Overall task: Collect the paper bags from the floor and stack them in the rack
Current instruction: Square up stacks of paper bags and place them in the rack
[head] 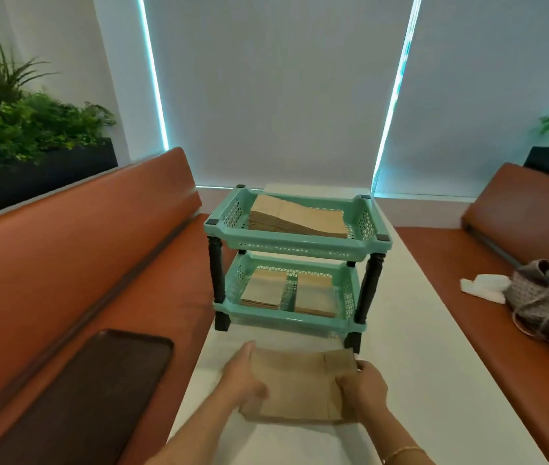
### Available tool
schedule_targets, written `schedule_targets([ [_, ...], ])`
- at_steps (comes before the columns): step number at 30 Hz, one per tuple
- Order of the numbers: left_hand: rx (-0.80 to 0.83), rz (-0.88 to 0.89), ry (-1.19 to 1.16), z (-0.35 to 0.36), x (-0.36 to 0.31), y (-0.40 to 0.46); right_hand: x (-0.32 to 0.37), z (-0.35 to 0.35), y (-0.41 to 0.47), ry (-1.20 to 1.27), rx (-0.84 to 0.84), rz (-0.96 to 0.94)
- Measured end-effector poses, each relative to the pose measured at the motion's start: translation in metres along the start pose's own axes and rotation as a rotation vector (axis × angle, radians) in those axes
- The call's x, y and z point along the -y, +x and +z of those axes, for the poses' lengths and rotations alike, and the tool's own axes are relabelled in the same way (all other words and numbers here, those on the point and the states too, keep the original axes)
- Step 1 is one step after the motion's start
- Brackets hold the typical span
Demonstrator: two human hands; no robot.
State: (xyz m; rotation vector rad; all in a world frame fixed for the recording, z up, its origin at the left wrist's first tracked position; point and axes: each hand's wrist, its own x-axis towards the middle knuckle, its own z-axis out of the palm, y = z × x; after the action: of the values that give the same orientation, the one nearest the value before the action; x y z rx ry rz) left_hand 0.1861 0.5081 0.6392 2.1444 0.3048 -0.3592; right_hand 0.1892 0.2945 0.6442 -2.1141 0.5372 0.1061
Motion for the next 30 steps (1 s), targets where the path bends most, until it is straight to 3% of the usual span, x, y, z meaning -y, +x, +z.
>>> schedule_targets([
  [4, -0.079, -0.016, 0.209, 0.014, -0.007, 0.007, -0.001, 0.009, 0.008, -0.112, 0.003, -0.071],
  [10, -0.089, -0.057, 0.257, 0.015, -0.008, 0.016, 0.001, 0.018, 0.011, -0.321, 0.005, -0.108],
  [19, -0.192, -0.056, 0.335, 0.024, -0.007, 0.012, 0.008, 0.029, 0.001, -0.227, -0.069, -0.115],
  [24, -0.243, -0.045, 0.401, 0.024, -0.004, 0.007, 0.008, 0.027, -0.002, -0.365, -0.078, -0.016],
  [30, -0.256, -0.056, 0.418, 0.025, -0.005, 0.006, 0.005, 0.031, 0.001, -0.188, -0.066, -0.043],
])
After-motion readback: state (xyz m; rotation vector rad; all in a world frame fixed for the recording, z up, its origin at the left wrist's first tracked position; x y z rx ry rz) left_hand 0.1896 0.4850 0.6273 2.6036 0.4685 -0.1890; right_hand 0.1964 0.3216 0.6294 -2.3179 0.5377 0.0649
